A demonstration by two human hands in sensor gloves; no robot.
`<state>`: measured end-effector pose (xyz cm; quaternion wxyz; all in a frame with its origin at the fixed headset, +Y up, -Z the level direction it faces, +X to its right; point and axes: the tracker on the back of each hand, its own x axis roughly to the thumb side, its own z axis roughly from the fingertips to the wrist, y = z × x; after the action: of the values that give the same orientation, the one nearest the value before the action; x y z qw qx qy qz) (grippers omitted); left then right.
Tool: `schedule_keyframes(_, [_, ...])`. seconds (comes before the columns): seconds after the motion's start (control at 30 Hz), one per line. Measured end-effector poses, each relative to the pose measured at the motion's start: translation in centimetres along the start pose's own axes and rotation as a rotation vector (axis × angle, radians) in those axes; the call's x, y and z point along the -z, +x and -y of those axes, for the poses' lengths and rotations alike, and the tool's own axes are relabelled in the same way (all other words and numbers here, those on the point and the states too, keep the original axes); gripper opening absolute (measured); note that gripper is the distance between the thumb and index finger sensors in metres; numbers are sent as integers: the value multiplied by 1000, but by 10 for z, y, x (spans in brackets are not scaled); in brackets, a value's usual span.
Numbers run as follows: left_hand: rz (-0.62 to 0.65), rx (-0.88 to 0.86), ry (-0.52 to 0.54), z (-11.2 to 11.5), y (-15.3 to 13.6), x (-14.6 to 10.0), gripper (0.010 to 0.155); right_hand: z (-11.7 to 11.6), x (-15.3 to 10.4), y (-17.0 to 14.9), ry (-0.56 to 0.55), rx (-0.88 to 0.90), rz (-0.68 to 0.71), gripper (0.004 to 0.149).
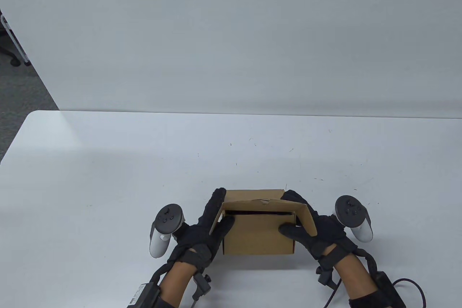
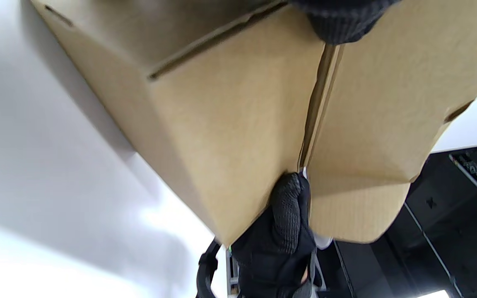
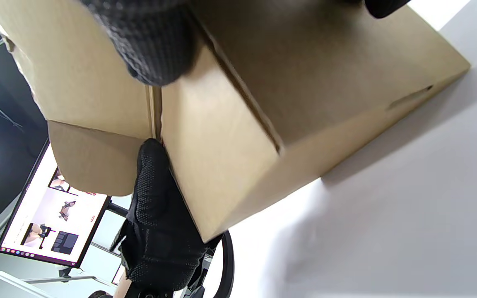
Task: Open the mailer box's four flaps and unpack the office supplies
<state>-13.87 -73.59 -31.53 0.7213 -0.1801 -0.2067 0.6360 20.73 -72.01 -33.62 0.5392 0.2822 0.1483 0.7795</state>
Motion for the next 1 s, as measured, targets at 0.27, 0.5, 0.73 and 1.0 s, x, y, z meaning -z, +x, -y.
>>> schedule_keyframes(0.27, [-35, 78, -3, -3, 2, -2, 94, 5, -2, 4, -15, 10, 2, 64])
schedule_keyframes(0.5, [-90, 120, -28, -5, 5, -4, 95, 8, -2, 7, -31, -25, 6, 64])
schedule_keyframes(0.73, [-194, 85, -148, 1, 6, -8, 101, 11, -5, 17, -62, -58, 21, 62])
schedule_keyframes(1.0, [-350, -12, -335, 5, -7, -14, 108, 14, -8, 28, -76, -72, 33, 62])
